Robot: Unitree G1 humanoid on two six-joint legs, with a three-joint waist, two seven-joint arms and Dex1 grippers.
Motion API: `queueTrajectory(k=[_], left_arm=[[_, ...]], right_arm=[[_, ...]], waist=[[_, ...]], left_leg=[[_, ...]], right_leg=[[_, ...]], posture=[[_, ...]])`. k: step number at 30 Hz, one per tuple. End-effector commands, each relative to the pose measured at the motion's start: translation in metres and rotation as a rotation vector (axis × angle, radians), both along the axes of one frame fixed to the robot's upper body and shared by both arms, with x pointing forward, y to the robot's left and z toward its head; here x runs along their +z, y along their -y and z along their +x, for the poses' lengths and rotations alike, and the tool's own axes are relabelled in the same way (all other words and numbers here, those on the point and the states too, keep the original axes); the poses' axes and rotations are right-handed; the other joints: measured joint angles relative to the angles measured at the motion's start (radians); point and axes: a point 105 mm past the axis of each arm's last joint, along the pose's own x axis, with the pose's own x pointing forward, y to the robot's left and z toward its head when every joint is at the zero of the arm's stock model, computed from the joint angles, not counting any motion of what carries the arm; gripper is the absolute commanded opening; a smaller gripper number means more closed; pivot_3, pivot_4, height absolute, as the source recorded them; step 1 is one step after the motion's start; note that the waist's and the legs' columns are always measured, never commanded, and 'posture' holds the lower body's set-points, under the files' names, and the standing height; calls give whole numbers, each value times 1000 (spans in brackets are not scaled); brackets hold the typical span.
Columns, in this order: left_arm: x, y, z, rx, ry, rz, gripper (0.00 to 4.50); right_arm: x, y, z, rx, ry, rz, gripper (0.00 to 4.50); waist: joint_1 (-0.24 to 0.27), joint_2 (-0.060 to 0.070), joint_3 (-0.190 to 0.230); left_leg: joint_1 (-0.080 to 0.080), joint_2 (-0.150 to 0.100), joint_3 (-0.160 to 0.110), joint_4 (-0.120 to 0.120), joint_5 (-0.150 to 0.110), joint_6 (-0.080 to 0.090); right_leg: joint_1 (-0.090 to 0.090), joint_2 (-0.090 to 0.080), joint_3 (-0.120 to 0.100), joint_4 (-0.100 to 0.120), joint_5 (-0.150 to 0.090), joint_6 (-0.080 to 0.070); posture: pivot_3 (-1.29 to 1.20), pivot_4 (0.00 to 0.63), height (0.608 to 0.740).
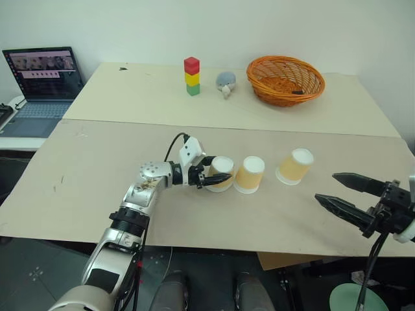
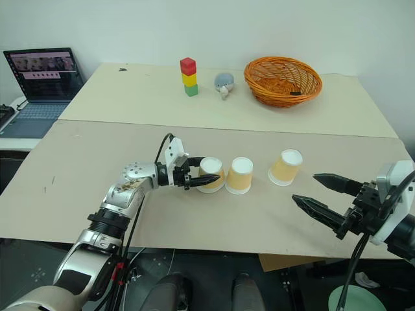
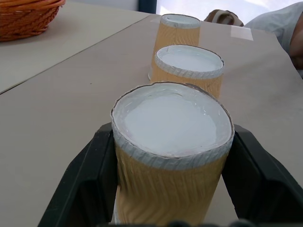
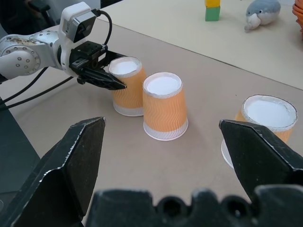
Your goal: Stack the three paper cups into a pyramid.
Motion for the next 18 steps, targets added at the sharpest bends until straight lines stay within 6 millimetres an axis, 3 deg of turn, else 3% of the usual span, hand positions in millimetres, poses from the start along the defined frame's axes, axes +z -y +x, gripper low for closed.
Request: queueTrajectory(k=[1, 2, 6, 10, 14, 18], left_arm=[[16, 0, 7, 23, 80, 1, 4144], [17, 0, 9, 40, 79, -4, 4422], [25, -5, 17, 101, 98, -42, 4422], [55, -11, 21, 153, 151, -141, 4422], [107, -17, -3, 92, 114, -341, 4422], [130, -24, -28, 9, -10, -455, 4422]], right_arm=[[11, -1, -4, 0, 52, -6, 4500], [11, -1, -4, 0, 52, -6, 4500], [11, -1, -3, -1, 54, -6, 4500], [12, -1, -2, 4, 56, -5, 4500], [14, 0, 1, 10, 56, -4, 4500], [14, 0, 4, 20, 55, -2, 4500]], waist=[[0, 0, 0], [0, 0, 0], [0, 0, 0], [-1, 0, 0], [-1, 0, 0], [-1, 0, 0]], left_leg=[[0, 0, 0, 0, 0, 0], [0, 0, 0, 0, 0, 0], [0, 0, 0, 0, 0, 0], [0, 0, 0, 0, 0, 0], [-1, 0, 0, 0, 0, 0], [-1, 1, -1, 0, 0, 0]], right_leg=[[0, 0, 0, 0, 0, 0], [0, 0, 0, 0, 0, 0], [0, 0, 0, 0, 0, 0], [0, 0, 0, 0, 0, 0], [-1, 0, 0, 0, 0, 0], [-1, -1, 0, 0, 0, 0]], posture=[[0, 150, 681], [0, 150, 681], [0, 150, 681], [0, 150, 681], [0, 150, 681], [0, 150, 681]])
